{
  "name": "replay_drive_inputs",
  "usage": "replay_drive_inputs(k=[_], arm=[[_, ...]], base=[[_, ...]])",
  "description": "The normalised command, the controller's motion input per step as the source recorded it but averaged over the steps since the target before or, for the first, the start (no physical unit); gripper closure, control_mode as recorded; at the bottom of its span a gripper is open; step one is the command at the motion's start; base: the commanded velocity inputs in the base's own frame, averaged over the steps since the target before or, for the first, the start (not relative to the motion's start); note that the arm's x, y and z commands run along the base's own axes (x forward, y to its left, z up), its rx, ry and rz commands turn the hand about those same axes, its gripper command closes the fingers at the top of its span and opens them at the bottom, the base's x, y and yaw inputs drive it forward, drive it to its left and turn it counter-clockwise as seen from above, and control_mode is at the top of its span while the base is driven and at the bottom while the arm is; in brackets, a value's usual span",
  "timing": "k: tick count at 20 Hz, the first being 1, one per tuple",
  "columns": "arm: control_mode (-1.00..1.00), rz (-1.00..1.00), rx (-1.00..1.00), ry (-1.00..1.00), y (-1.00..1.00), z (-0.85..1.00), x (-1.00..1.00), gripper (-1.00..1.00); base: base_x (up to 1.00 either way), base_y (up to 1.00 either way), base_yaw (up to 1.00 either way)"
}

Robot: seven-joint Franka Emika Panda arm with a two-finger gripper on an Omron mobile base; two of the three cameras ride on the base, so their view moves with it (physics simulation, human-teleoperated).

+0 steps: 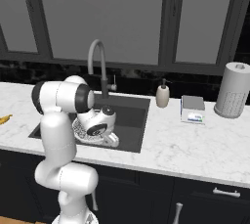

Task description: Put the colander in the sink, put the banana in the colander, and turn on the sink faucet and pour water over the colander.

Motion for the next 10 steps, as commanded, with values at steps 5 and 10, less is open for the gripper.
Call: replay_drive_inputs(k=[5, 10], arm=[[-1.0, 0.0, -0.06, -0.02, 0.0, 0.14, 0.0, -1.0], [-1.0, 0.0, 0.0, 0.0, -0.15, 0.71, 0.0, -1.0]], base=[[0.0, 0.0, 0.0], [0.0, 0.0, 0.0]])
